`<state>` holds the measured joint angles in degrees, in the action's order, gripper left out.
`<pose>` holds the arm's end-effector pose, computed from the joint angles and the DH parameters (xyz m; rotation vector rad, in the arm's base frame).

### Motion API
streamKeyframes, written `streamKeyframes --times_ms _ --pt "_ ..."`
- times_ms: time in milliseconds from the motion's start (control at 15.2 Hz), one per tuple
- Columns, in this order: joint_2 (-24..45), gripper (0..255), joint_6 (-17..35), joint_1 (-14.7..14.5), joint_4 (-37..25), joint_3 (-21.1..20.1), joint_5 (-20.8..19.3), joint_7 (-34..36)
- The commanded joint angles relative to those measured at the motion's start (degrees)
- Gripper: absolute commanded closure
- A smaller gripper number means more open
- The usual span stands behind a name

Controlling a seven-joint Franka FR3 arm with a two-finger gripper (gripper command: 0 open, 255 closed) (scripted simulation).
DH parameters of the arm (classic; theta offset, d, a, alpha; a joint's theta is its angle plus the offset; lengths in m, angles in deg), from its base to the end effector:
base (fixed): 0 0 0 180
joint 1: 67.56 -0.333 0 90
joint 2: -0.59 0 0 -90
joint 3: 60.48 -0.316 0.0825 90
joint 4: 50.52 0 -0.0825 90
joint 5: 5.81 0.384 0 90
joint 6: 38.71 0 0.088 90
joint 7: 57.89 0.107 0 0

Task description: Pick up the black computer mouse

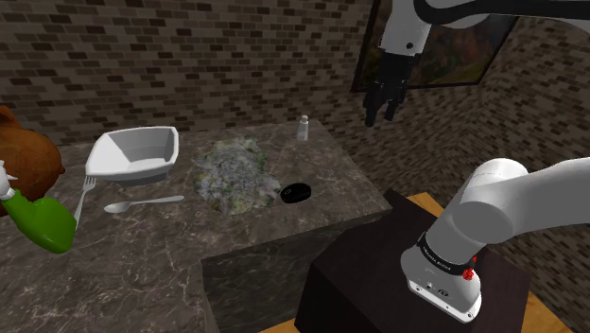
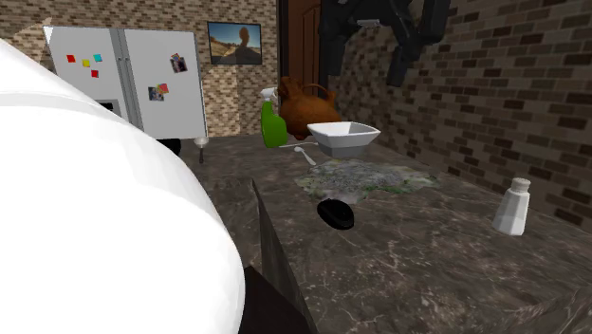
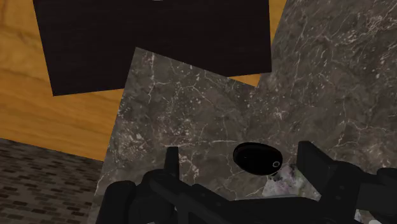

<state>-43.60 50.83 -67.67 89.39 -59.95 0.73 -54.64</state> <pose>0.3053 0.0095 0.5458 -3.0177 0.1001 0.1678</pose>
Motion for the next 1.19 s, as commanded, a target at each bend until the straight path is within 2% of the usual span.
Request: streamKeyframes --times_ms 0,528,1122 --pt "0.0 0 0.0 0.0 0.0 0.0 0.0 0.0" --pt "9.2 0 19.1 -6.6 7.1 0.6 -1.1 -16.6" --pt "24.6 0 40.5 -14.1 9.7 0.3 -0.6 -34.6"
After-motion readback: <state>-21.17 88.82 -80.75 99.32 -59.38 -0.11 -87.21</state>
